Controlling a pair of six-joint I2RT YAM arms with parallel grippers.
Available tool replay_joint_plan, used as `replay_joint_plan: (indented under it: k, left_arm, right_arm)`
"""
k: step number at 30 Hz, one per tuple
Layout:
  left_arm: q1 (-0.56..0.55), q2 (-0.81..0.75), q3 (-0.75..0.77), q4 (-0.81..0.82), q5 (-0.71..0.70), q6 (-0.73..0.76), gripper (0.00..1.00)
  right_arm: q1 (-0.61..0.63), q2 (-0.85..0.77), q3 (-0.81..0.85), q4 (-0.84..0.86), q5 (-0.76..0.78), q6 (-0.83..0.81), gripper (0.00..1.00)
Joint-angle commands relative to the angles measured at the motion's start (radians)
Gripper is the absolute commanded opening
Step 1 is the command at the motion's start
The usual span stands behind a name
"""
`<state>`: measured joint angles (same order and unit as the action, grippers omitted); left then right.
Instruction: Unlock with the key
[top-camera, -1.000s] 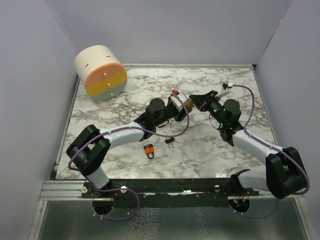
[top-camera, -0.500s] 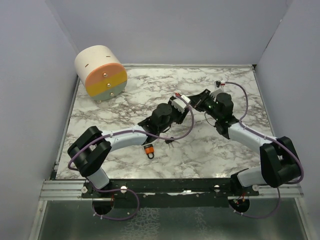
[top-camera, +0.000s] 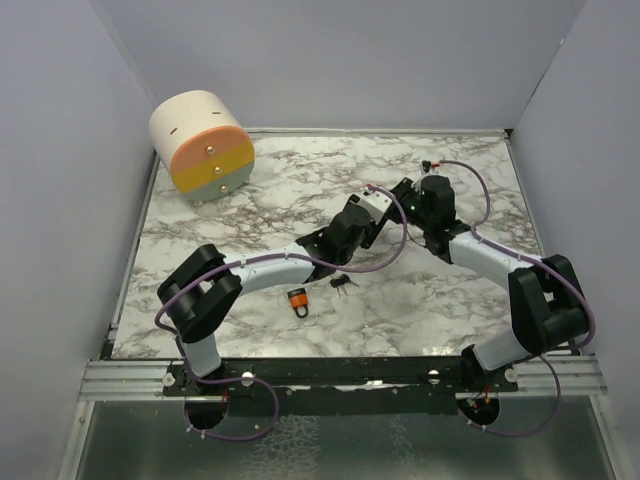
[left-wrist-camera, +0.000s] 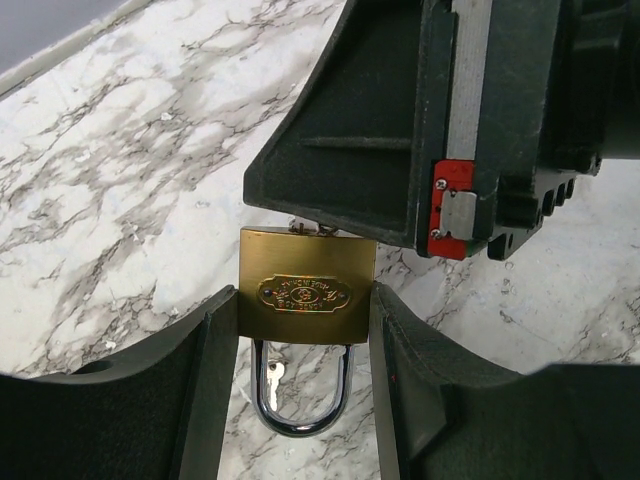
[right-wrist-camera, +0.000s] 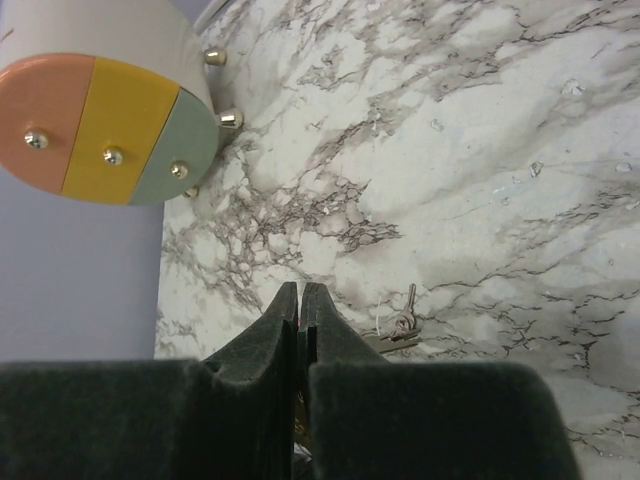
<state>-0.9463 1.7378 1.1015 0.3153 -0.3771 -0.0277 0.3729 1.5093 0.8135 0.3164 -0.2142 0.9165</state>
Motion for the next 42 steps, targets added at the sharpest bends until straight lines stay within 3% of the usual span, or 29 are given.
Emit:
replay_joint_plan:
  k: [1, 2, 6, 14, 19, 24, 29, 42]
  left_arm:
    - [-0.008, 0.018, 0.072, 0.041, -0.048, -0.019, 0.00]
    - [-0.007, 0.025, 0.077, 0.033, -0.052, -0.020, 0.00]
    - [0.012, 0.045, 0.096, -0.034, -0.054, -0.071, 0.00]
    - [0.087, 0.059, 0.127, -0.166, -0.034, -0.183, 0.00]
    - [0.143, 0.045, 0.153, -0.213, -0.039, -0.291, 0.00]
    - [0.176, 0.072, 0.279, -0.301, -0.023, -0.427, 0.00]
    - [0.194, 0.133, 0.432, -0.388, 0.044, -0.516, 0.00]
    - [0.199, 0.150, 0.447, -0.366, 0.103, -0.637, 0.00]
  right_arm:
    - [0.020, 0.005, 0.018, -0.055, -0.031, 0.018, 0.01]
    - [0.018, 0.002, 0.016, -0.050, -0.029, 0.018, 0.03]
    - [0.000, -0.032, -0.012, 0.019, -0.011, 0.008, 0.29]
    - [-0.147, -0.093, 0.038, -0.059, 0.064, -0.072, 0.51]
    - [-0.170, -0.102, 0.070, -0.151, 0.075, -0.242, 0.69]
    - [-0.169, -0.099, 0.010, -0.100, -0.081, -0.348, 0.78]
    - [-0.169, -0.075, -0.032, -0.009, -0.231, -0.315, 0.81]
    - [-0.169, 0.050, -0.111, 0.342, -0.452, -0.071, 0.82]
